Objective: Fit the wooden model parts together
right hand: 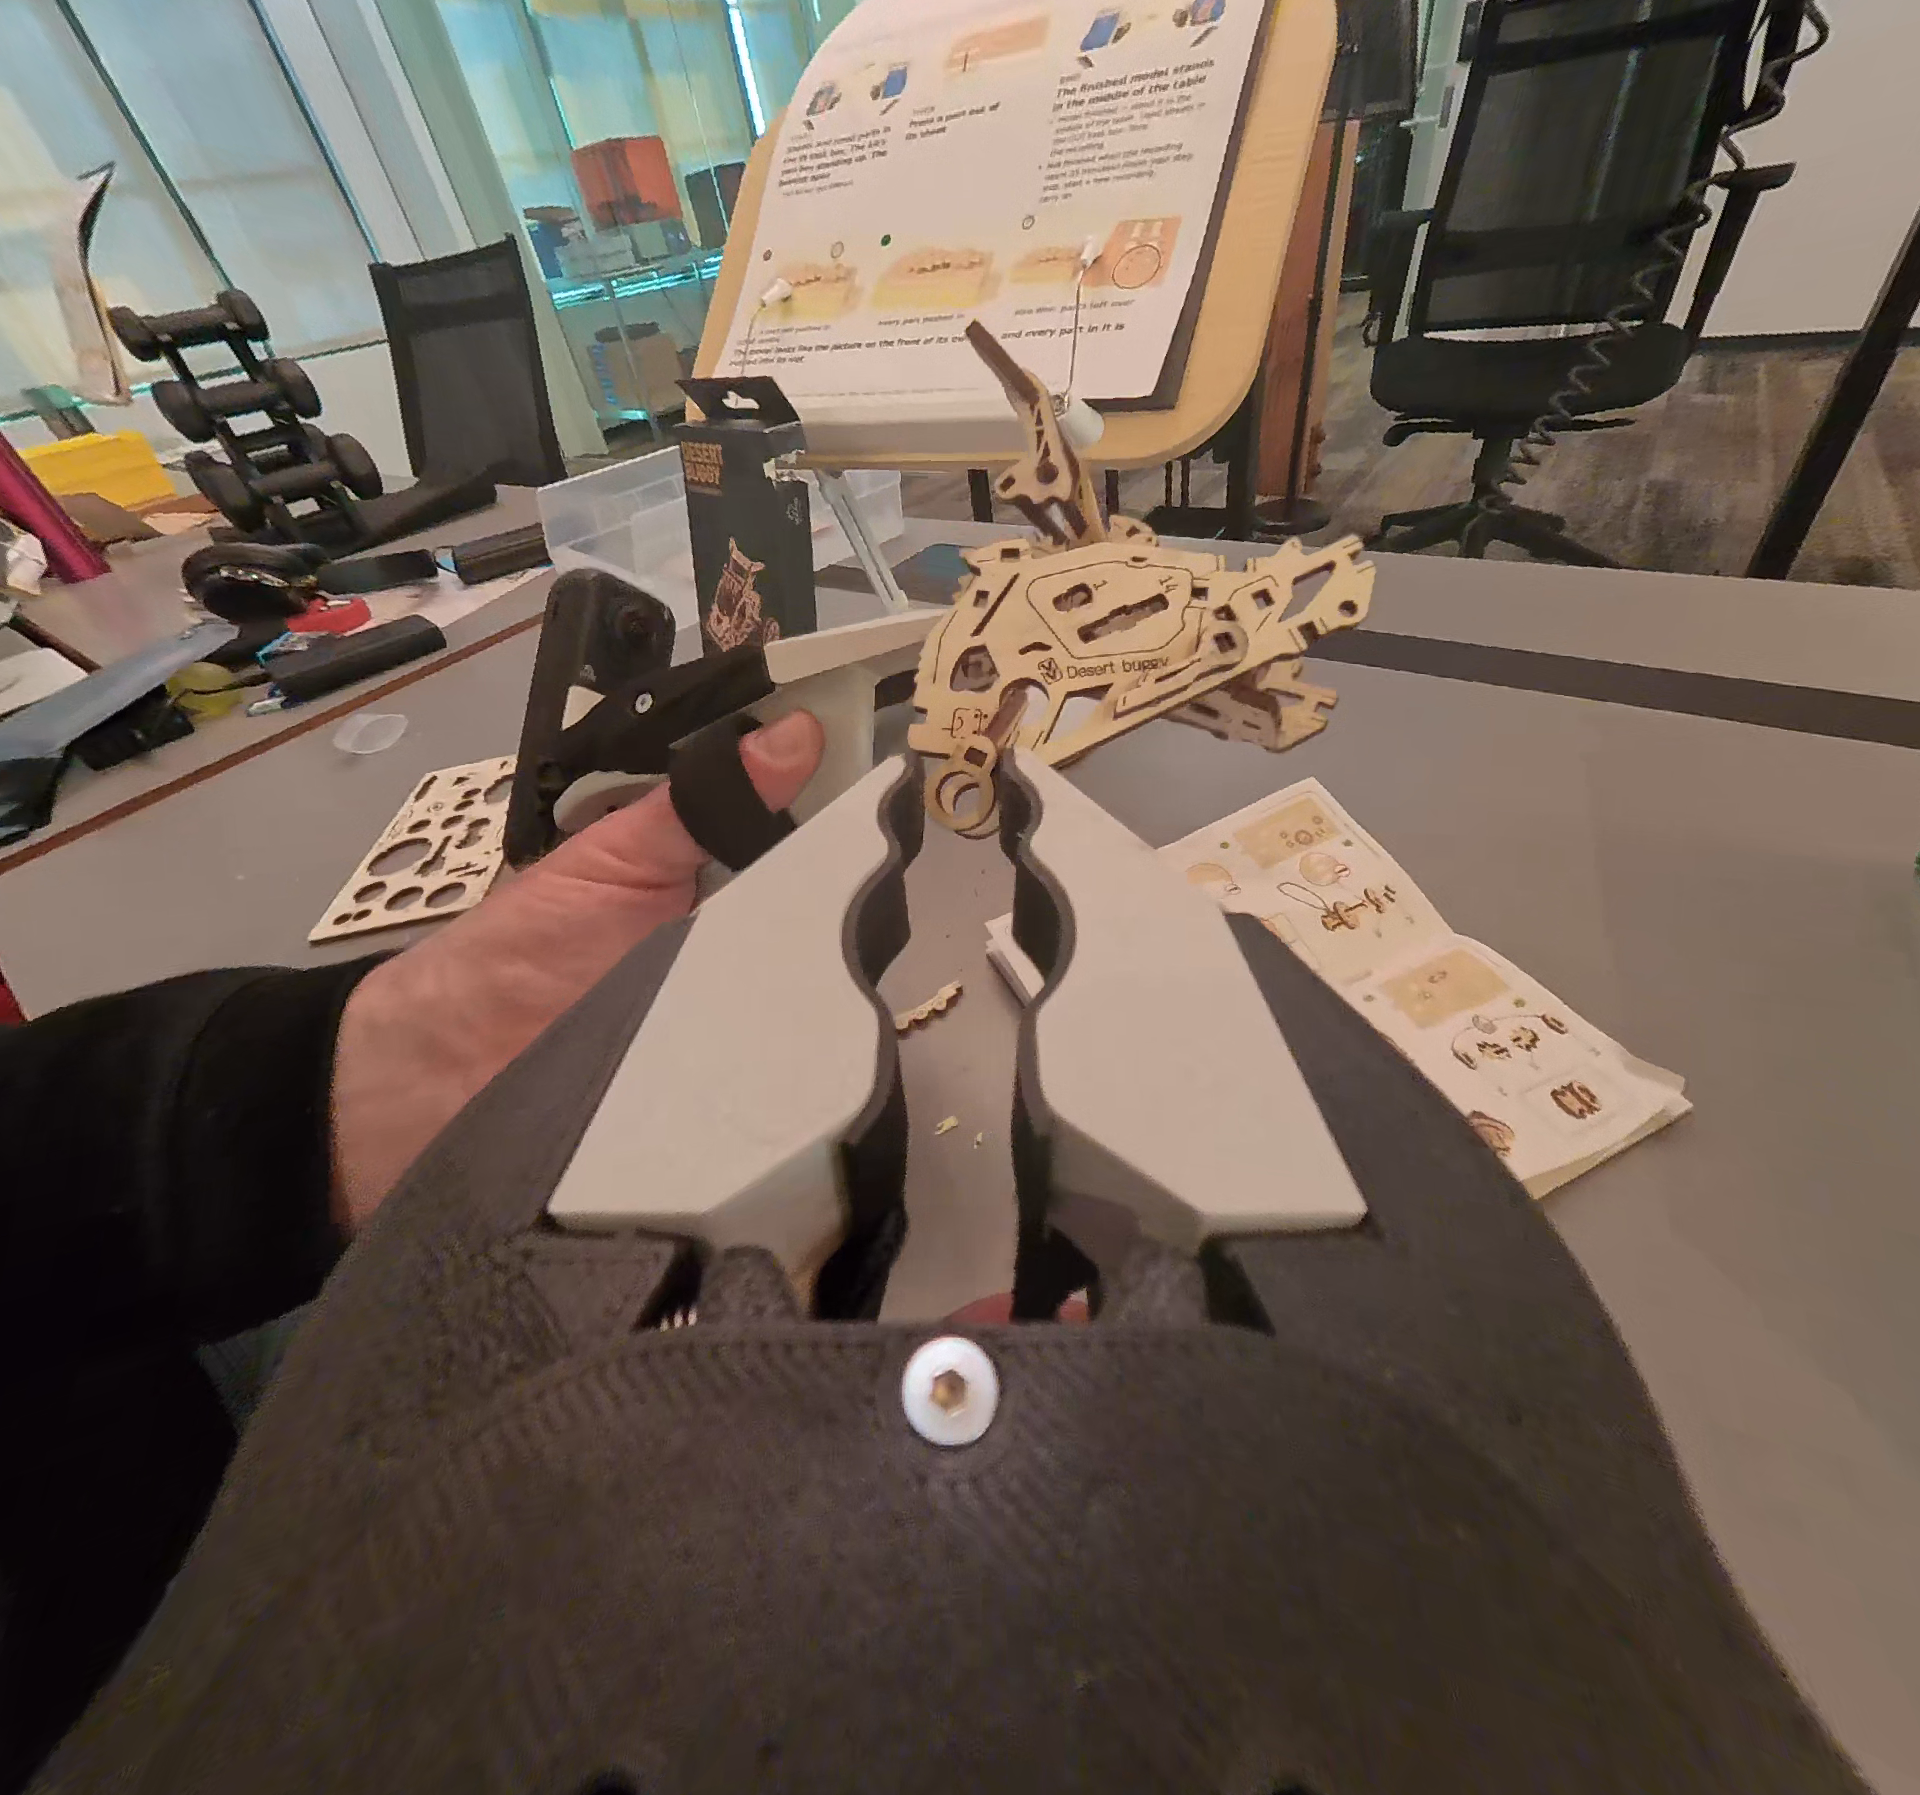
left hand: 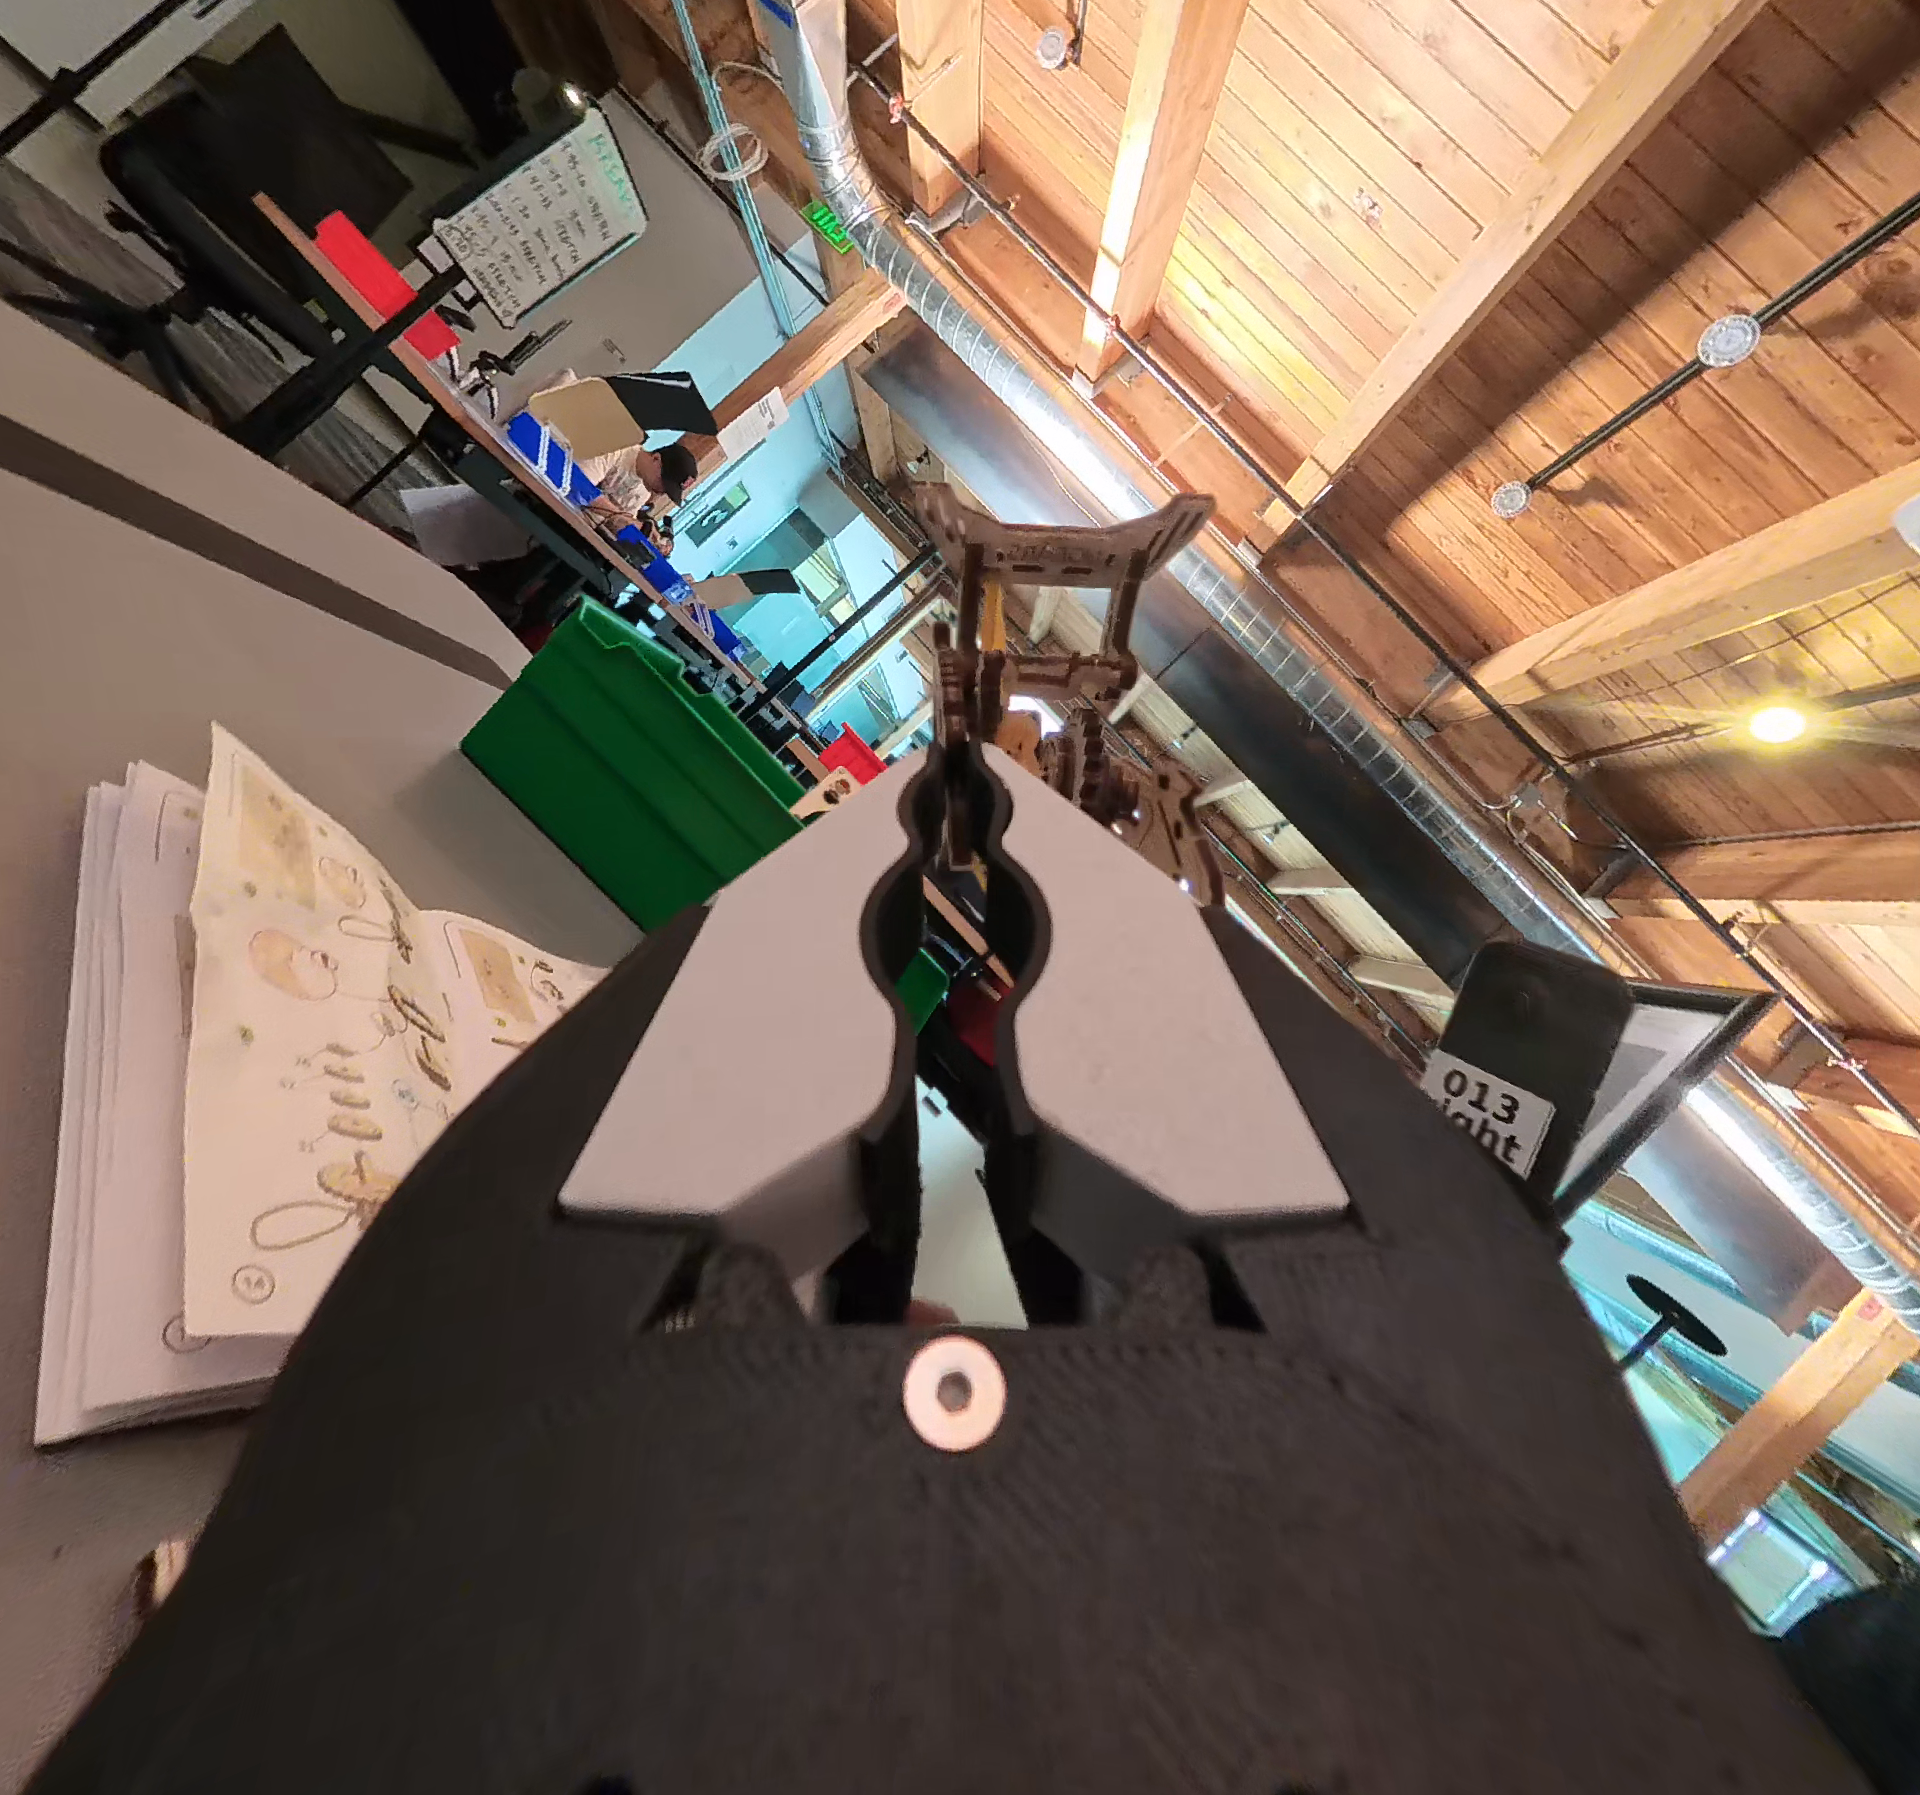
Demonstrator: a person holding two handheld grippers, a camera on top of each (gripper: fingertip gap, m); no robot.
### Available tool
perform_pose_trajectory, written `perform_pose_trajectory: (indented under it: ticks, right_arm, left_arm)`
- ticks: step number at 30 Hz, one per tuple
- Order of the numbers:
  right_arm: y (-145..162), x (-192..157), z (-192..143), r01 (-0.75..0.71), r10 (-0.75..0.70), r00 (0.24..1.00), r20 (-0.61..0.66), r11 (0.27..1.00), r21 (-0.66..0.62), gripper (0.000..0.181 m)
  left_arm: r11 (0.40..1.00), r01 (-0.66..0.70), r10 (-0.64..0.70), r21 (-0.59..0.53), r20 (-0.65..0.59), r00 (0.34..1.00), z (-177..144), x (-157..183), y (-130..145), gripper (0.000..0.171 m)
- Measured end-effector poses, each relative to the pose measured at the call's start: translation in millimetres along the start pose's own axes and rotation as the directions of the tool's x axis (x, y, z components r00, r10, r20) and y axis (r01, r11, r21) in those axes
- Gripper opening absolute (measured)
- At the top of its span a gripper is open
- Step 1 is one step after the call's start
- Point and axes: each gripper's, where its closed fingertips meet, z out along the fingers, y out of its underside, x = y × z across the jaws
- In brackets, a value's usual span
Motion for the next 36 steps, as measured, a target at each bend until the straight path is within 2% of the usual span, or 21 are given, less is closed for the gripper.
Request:
perform_pose_trajectory:
  ticks: [7, 14, 20, 24, 28, 31, 36]
  right_arm:
    - [5, 10, 17, -0.055, 0.055, 0.998, -0.043, 0.998, 0.005, 0.01]
    - [6, 0, 29, -0.017, 0.017, 0.999, -0.036, 1.0, 0.016, 0.011]
    - [9, -16, 25, 0.014, -0.013, 1.0, -0.011, 1.0, 0.026, 0.01]
    - [19, -21, 8, 0.009, -0.009, 1.0, 0.004, 1.0, 0.015, 0.01]
    - [50, -21, -21, -0.043, 0.044, 0.999, 0.019, 0.997, -0.07, 0.01]
    - [88, -27, -44, -0.058, 0.068, 0.997, 0.044, 0.978, -0.201, 0.011]
    - [151, -42, -74, 0.007, 0.028, 0.997, 0.067, 0.879, -0.477, 0.011]
  left_arm:
    - [1.0, -0.01, 0.01, 0.027, 0.02, 1.0, 0, -8, -3, 0.001]
    - [0.999, 0.007, -0.009, 0.042, 0.037, 0.999, -10, -13, -9, 0.001]
    - [0.998, 0.053, -0.054, 0.014, 0.058, 0.997, -28, -16, -3, 0.0]
    - [0.993, 0.106, -0.101, -0.041, 0.117, 0.988, -47, -17, 6, 0.0]
    - [0.988, 0.138, -0.125, -0.071, 0.17, 0.977, -65, -16, 11, 0.0]
    - [0.984, 0.152, -0.131, -0.09, 0.203, 0.97, -76, -17, 15, 0.001]
    - [0.98, 0.167, -0.137, -0.109, 0.245, 0.96, -94, -19, 22, 0.001]
